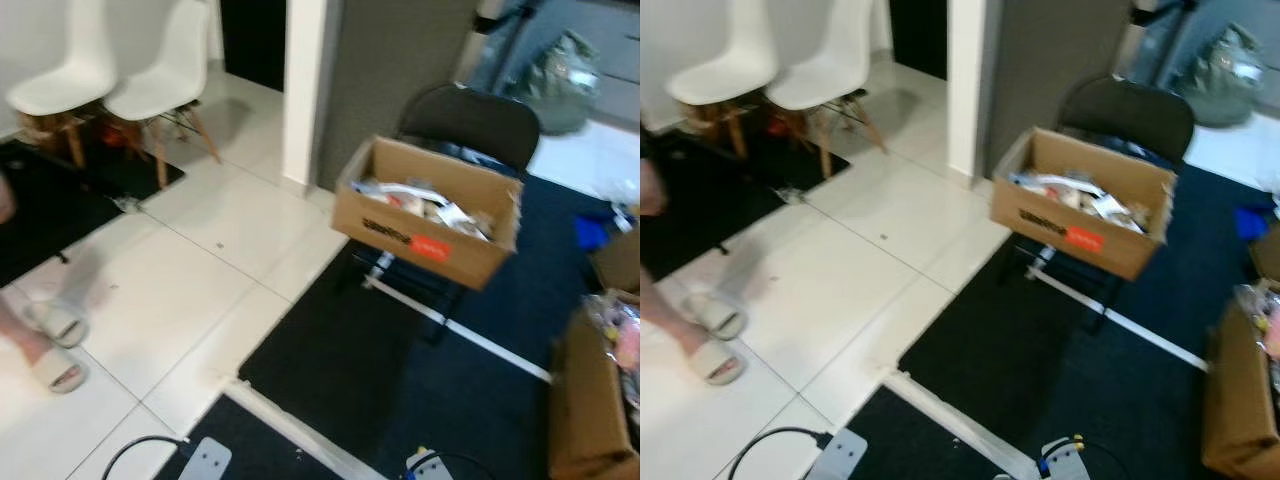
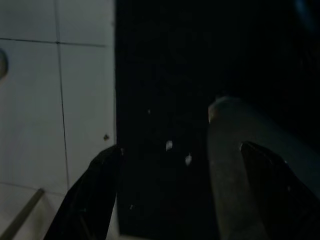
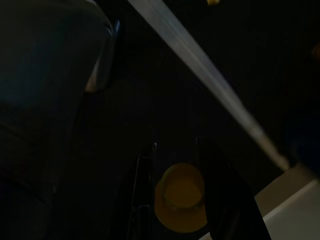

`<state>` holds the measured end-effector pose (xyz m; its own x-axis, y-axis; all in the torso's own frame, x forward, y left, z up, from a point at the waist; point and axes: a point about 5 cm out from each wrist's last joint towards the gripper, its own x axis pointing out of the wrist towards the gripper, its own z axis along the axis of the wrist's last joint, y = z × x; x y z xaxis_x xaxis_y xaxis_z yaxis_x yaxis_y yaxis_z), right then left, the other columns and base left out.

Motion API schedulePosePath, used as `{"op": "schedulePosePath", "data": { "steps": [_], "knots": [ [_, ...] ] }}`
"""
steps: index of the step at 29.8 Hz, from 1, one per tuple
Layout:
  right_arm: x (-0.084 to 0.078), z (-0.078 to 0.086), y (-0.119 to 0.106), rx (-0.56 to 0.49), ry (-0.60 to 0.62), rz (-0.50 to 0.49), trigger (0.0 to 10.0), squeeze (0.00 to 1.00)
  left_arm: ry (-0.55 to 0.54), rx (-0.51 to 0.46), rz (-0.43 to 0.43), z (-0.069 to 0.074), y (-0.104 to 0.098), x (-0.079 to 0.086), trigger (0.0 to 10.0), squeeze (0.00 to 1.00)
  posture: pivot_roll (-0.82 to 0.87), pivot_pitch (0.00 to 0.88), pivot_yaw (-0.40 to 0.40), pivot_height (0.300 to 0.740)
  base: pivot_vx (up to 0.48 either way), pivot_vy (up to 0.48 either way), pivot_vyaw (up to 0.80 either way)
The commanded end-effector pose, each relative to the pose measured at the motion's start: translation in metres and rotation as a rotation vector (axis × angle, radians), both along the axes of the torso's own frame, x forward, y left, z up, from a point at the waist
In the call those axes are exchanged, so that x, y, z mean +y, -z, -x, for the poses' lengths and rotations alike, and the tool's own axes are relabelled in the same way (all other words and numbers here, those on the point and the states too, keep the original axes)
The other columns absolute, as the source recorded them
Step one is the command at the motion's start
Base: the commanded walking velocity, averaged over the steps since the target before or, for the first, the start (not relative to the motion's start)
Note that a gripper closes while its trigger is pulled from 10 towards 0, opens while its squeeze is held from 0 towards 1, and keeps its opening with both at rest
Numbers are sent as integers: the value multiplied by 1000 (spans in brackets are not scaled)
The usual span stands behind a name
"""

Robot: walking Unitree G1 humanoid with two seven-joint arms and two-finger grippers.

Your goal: Picking trash to rubbish bin

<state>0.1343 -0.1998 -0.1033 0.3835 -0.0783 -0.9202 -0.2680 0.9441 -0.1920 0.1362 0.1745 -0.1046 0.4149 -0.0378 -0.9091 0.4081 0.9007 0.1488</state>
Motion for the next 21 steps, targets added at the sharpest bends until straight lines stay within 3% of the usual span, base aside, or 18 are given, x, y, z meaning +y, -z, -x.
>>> {"op": "schedulePosePath", "data": {
  "steps": [1,15,21],
  "knots": [
    [3,4,2,5,23,-16,10000,0,10,70,-4,17,6,0,10000,0,27,79,14,740,0,0,-800],
    [2,5,2,-11,75,-30,10000,0,1,74,-2,17,6,0,10000,0,30,87,11,740,0,0,-800],
    [4,1,0,-92,112,-64,10000,0,1,77,-7,18,6,0,10000,0,30,87,11,740,0,0,-766]
  ]
}}
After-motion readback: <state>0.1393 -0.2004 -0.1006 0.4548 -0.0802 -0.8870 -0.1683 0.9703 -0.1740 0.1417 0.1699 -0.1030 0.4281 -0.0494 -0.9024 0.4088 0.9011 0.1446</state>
